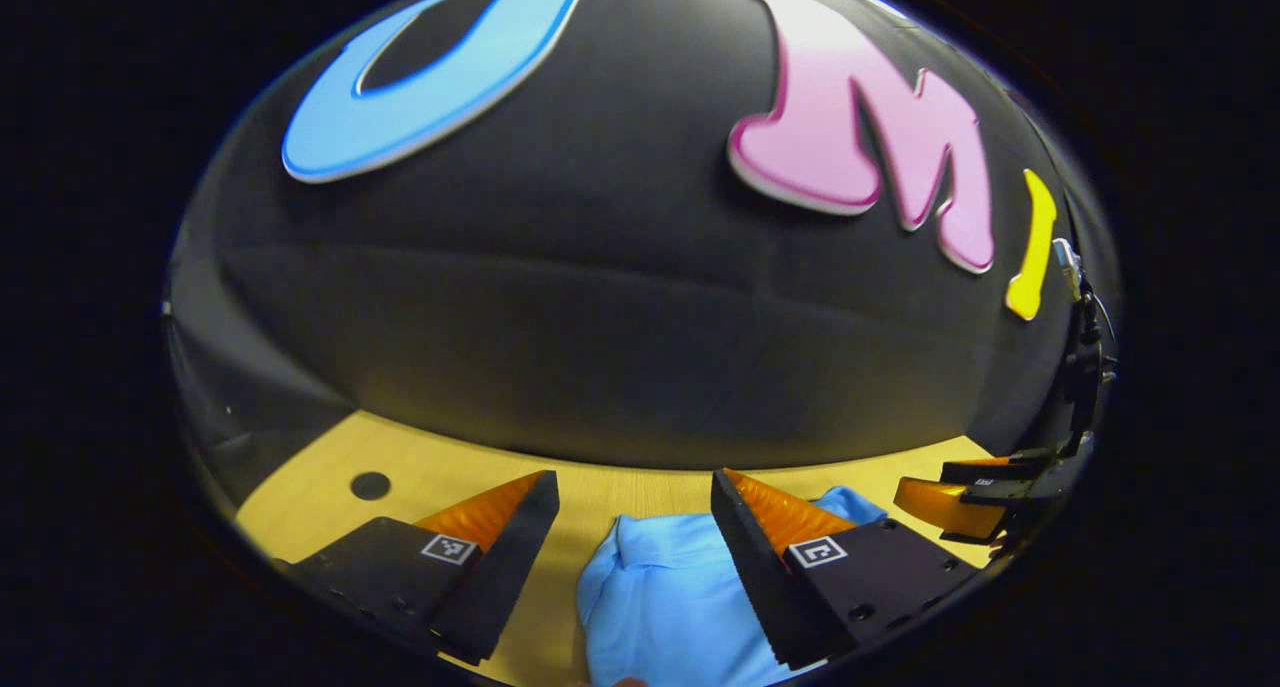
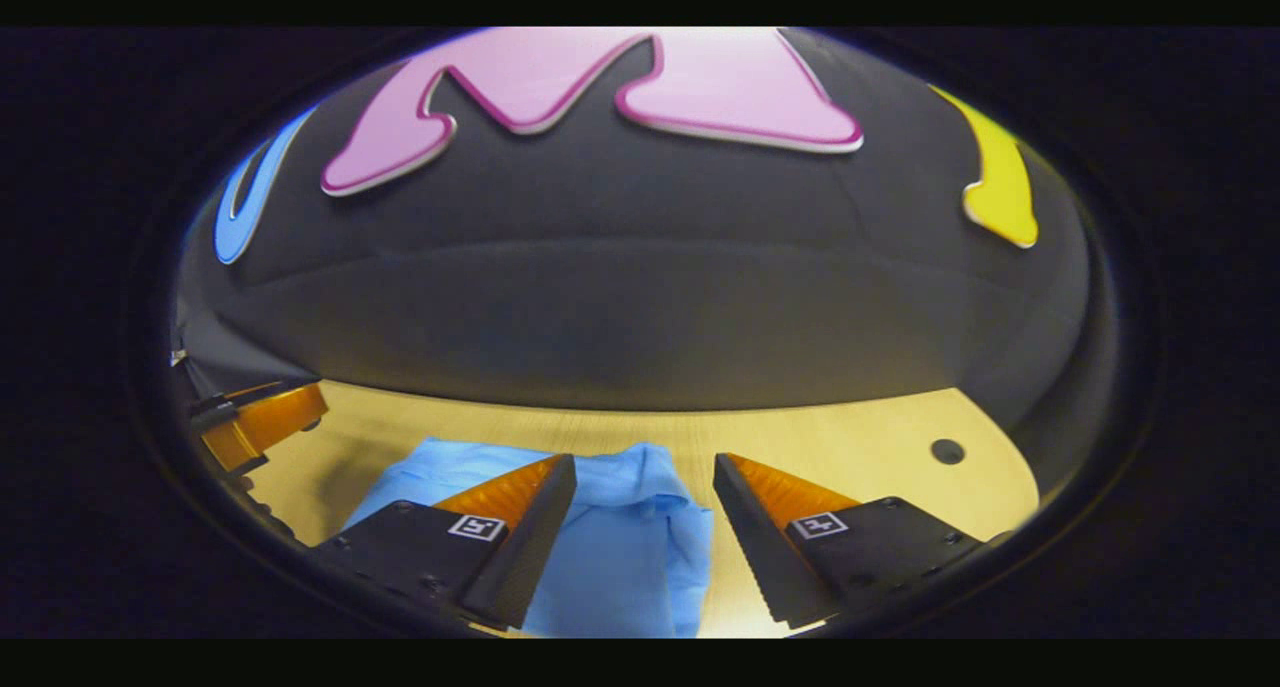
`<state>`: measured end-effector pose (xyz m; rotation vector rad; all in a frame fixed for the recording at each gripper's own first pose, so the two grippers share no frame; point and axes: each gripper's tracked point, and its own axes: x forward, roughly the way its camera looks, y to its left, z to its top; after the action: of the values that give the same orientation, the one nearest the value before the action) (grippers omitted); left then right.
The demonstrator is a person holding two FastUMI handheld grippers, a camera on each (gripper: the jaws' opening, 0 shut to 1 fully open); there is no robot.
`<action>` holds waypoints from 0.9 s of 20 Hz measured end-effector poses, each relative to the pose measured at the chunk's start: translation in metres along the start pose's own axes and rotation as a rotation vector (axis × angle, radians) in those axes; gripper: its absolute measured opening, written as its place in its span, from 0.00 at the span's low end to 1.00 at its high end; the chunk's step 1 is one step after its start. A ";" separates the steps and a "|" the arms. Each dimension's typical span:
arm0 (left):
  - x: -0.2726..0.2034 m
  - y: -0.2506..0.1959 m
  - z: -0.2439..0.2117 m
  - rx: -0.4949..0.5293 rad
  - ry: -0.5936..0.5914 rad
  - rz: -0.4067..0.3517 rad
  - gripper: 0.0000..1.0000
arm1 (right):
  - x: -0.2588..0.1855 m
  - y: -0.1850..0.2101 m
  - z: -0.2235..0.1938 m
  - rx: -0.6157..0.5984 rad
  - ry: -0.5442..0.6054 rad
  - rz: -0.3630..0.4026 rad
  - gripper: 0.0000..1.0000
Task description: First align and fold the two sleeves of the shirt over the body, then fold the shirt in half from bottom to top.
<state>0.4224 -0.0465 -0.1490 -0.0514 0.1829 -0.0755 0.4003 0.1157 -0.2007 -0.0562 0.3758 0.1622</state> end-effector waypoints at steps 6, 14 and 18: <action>-0.173 -0.008 0.055 -0.043 -0.113 -0.061 0.97 | -0.155 -0.005 0.056 0.019 -0.131 -0.052 0.99; -0.354 0.004 0.102 -0.102 -0.164 -0.088 0.97 | -0.364 -0.001 0.105 0.019 -0.229 -0.070 0.99; -0.420 0.008 0.110 -0.152 -0.180 -0.094 0.97 | -0.445 0.011 0.125 0.020 -0.290 -0.057 0.99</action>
<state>0.0313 -0.0001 0.0343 -0.2176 0.0062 -0.1502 0.0351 0.0719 0.0797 -0.0227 0.0867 0.1086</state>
